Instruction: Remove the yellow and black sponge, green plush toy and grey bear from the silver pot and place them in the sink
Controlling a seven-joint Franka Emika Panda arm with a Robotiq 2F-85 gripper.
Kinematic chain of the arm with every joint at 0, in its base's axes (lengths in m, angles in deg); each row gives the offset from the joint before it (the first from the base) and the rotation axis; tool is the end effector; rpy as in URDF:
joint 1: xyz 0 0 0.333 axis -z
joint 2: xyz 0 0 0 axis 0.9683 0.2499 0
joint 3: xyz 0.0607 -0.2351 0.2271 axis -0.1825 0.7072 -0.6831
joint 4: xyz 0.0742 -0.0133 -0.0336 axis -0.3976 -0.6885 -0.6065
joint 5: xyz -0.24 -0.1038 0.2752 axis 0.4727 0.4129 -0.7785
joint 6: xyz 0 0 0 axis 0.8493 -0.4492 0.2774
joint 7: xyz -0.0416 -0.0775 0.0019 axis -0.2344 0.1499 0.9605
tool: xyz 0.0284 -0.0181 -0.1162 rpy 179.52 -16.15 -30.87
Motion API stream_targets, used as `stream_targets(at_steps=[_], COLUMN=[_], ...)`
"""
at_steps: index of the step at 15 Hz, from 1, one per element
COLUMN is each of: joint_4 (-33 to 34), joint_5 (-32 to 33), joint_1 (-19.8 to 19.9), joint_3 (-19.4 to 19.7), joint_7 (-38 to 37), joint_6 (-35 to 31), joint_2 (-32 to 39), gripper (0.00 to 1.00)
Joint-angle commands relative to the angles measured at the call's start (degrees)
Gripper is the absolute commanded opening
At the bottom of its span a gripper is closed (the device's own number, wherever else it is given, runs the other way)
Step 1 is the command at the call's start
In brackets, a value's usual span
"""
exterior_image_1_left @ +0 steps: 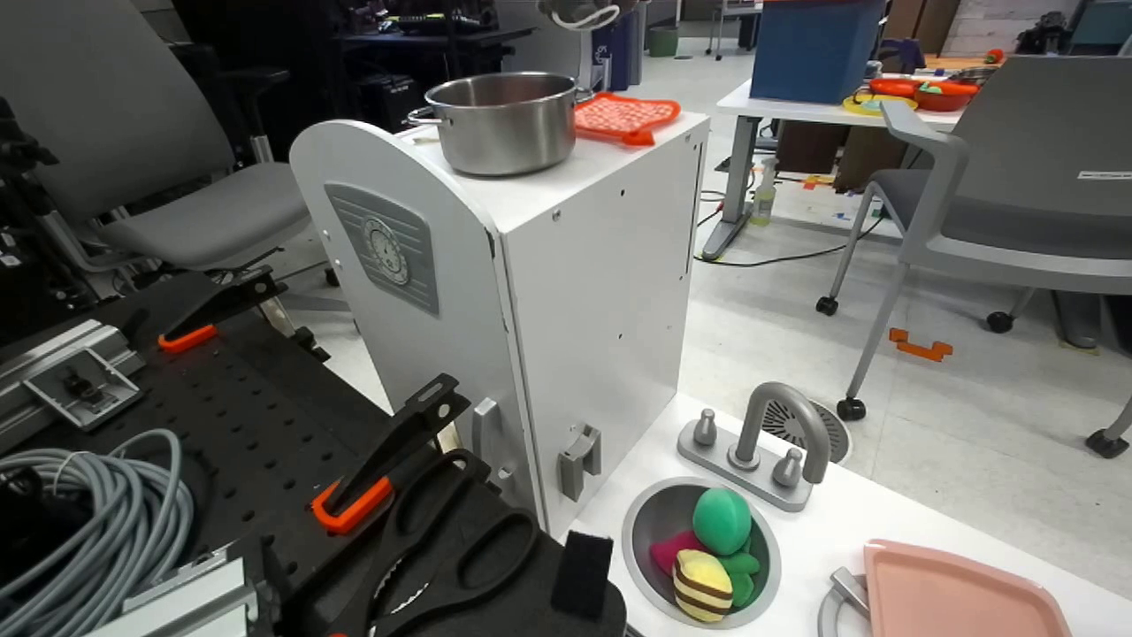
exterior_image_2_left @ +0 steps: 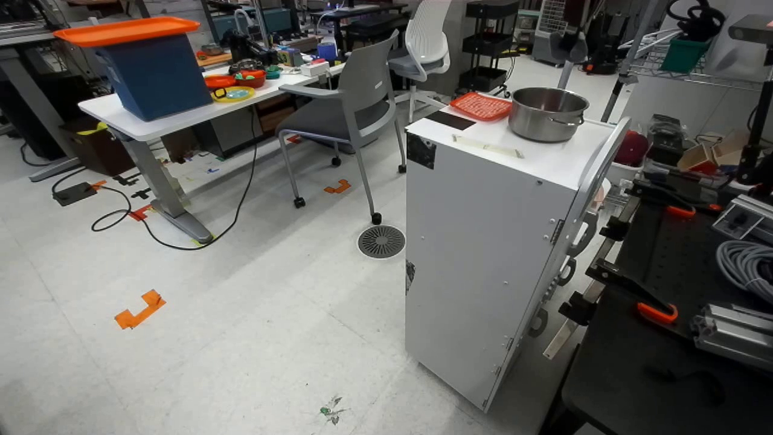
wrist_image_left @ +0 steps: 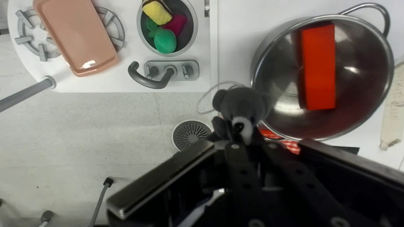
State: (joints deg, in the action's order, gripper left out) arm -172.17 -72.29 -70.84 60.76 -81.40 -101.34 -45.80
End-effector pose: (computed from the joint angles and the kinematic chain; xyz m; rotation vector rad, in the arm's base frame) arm 0.5197 -0.0866 0.3761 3.0382 0.0243 0.1871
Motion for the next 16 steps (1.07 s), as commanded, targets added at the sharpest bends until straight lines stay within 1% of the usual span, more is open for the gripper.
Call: stream_targets(at_steps=[1,9,10,11,12,16], joint_4=[1.04,2.22,2.45,2.93,3.24,3.70], joint_5=[1.56,0.36,-0.19,1.02,2.38,1.10], joint_1=[1.49,5.49,5.71,5.78,5.66,5.09], joint_3=[1.63,5.67,5.84,6.15,6.36,5.93], joint_7=[-1.25,-1.72,-1.53,-3.47,-5.24,-6.11], joint_6=[0.95,0.95,1.13,1.26,1.15,1.43], joint_2=[1.50,4.26,4.68,5.49,6.23,7.70], gripper=[0.02,0.02,0.33,0.34,0.41,0.71])
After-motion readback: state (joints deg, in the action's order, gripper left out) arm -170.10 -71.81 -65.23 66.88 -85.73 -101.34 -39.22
